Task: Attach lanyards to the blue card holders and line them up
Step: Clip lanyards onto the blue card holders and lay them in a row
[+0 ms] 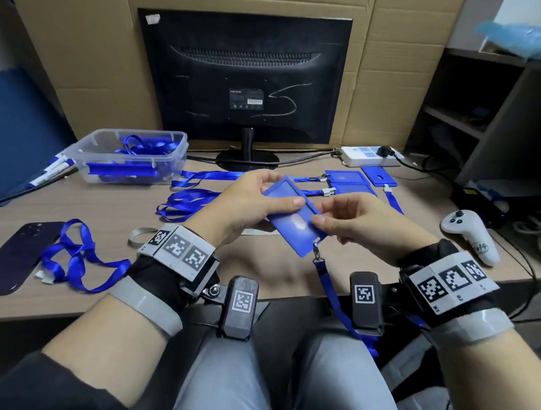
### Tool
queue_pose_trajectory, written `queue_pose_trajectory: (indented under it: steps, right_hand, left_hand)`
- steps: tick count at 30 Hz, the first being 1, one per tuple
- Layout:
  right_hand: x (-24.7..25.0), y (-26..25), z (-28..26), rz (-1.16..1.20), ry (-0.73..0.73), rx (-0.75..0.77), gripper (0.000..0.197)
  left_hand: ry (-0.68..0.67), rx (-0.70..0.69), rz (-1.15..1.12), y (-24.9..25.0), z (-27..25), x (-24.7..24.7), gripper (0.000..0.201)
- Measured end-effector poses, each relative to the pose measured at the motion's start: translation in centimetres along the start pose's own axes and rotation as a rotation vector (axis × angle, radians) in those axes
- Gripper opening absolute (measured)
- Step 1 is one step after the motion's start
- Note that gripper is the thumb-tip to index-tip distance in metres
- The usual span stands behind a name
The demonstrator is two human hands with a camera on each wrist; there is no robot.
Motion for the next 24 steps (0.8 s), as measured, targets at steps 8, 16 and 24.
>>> queue_pose_trajectory:
  steps: [8, 16, 24]
  right_hand:
    - [0.6, -1.7, 0.3, 0.352, 0.202, -0.066, 0.039]
    - [5.0, -1.6, 0.6, 0.378, 0.573, 0.114, 0.078]
    - [7.5, 4.8, 1.7, 0.078, 0.814, -0.089, 0.033]
  left_hand:
    - [-0.165, 0.077, -0.22, 0.2, -1.3, -2.2, 0.073]
    - [-0.299, 0.056, -0.146, -0.9, -2.2, -3.2, 0.031]
    - [0.005, 0.148, 0.987, -0.7, 0.0, 3.7, 0.033]
Point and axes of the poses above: each hand's wrist, its own z-axis towards the middle knuckle, its own x-axis out of the back of the hand, y = z × x, the point moved 7 cm from there along z, towards the middle knuckle, and after that the axes turned 14 degrees about y, right-handed, at the moved point
